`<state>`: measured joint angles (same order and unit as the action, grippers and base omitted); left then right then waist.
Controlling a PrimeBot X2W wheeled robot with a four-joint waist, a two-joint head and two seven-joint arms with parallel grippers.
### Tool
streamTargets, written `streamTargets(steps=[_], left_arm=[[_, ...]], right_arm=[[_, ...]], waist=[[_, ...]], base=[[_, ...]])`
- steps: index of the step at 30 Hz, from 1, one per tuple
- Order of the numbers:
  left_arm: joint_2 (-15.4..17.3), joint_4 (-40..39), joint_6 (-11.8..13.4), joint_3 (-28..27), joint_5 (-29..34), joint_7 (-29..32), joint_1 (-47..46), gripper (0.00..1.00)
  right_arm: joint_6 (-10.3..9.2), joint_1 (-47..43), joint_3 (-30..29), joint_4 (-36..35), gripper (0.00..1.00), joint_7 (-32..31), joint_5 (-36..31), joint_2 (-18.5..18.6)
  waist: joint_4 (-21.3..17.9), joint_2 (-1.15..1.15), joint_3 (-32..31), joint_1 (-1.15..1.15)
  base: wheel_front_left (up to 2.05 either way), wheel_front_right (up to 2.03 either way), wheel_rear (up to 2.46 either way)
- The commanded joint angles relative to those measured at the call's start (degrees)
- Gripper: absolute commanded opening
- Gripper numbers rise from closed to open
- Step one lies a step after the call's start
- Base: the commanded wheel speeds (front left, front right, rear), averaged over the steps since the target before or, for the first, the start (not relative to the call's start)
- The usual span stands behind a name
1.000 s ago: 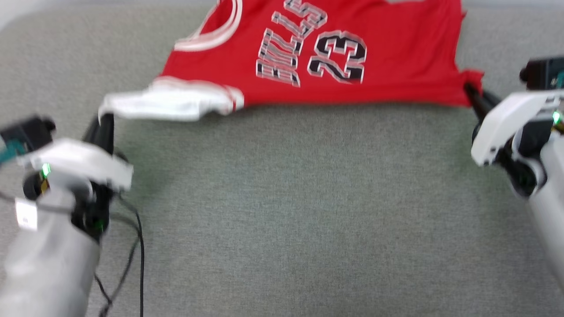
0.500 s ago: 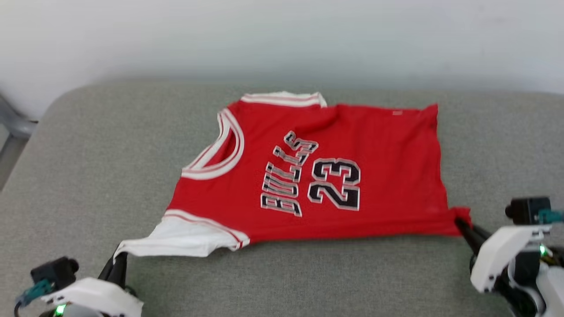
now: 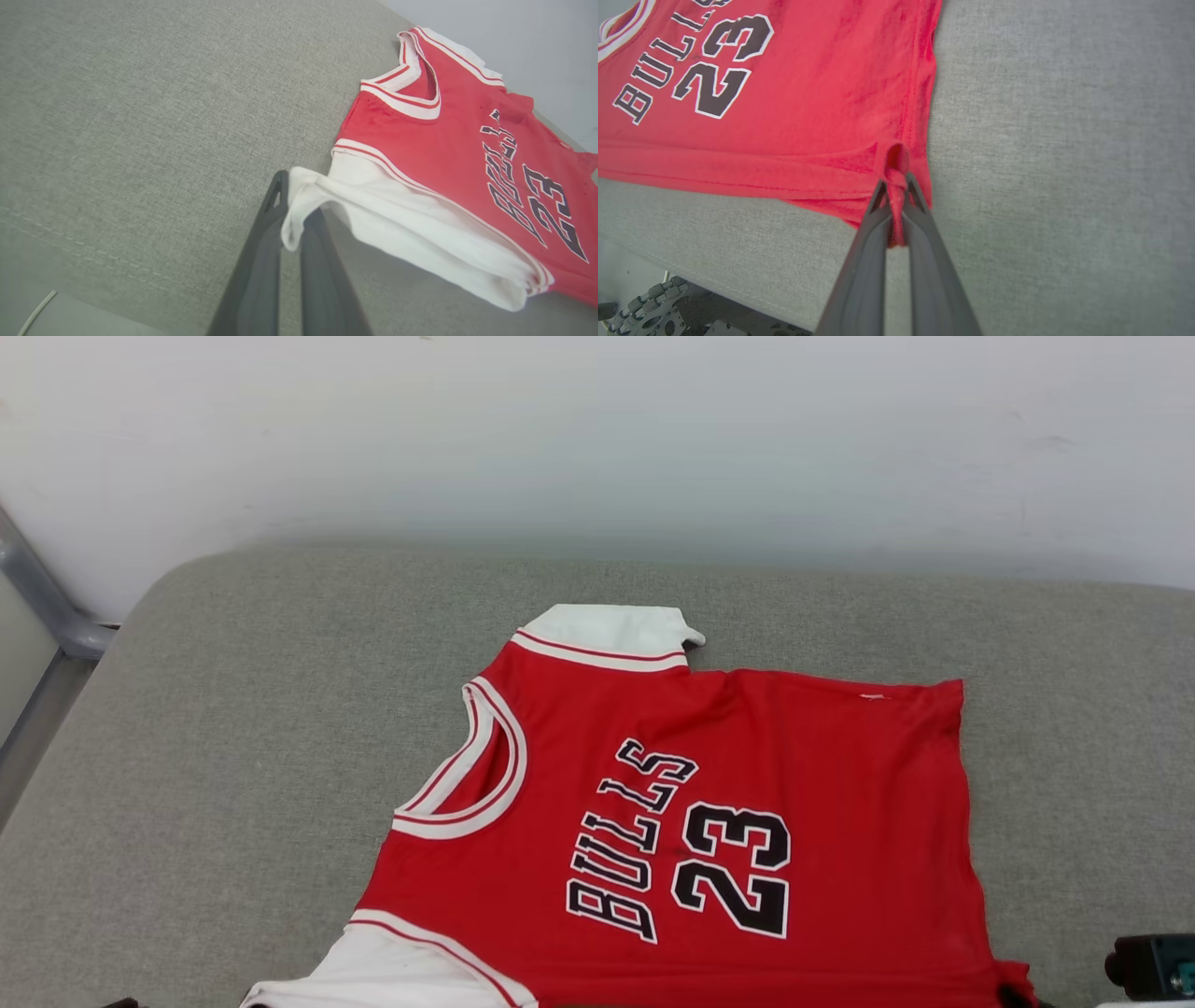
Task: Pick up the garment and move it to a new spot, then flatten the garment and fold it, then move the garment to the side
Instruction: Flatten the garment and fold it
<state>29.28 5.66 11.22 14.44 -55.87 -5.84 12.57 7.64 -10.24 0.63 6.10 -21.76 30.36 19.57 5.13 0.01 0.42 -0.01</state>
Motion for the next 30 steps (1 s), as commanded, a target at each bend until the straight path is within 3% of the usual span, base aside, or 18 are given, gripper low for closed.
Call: streamTargets(steps=[1,6,13,18,19,30], left_arm=[[1.36,-1.38,1.67,-1.24,-0.59,0.69,1.60,0.00],[2.86,-8.27,5.06,-2.44,-1.11,2.73,4.00,0.00],[2.98,-9.43,3.47,-0.50,1.34,3.19,-3.64,0.00],[1.02,-3.71,-1.06,2.51,2.28,3.70,-13.79,0.00],[0.13,0.72,-4.26,4.55,2.89,4.32,-19.06,0.00],[-3.49,14.76,-10.87,8.42,1.98,6.29,-27.01,0.00]], right_arm=[[-0.28,-2.01,-1.86,-1.73,0.00,-1.07,-0.80,-0.30],[-0.28,-5.76,-5.95,-8.15,0.00,-5.67,-3.27,-3.67],[-0.21,-0.25,-5.70,-11.66,0.00,-8.16,-5.77,-6.61],[-0.20,5.74,-4.61,-9.71,0.00,-7.59,-7.61,-6.94],[-0.18,8.14,-4.21,-7.42,0.00,-6.20,-7.10,-7.42],[-0.19,11.97,-1.12,0.56,0.00,-1.35,-8.39,-5.73]], waist=[[0.14,-0.01,-0.11,0.01],[0.17,-0.01,0.14,0.01],[-0.73,-0.01,4.63,0.01],[-0.98,-0.01,8.98,0.01],[-0.75,-0.01,11.01,0.01],[-0.87,-0.01,14.34,0.01]], base=[[0.00,0.00,0.00],[0.00,0.00,0.00],[0.00,0.00,0.00],[0.00,0.00,0.00],[0.00,0.00,0.00],[0.00,0.00,0.00]])
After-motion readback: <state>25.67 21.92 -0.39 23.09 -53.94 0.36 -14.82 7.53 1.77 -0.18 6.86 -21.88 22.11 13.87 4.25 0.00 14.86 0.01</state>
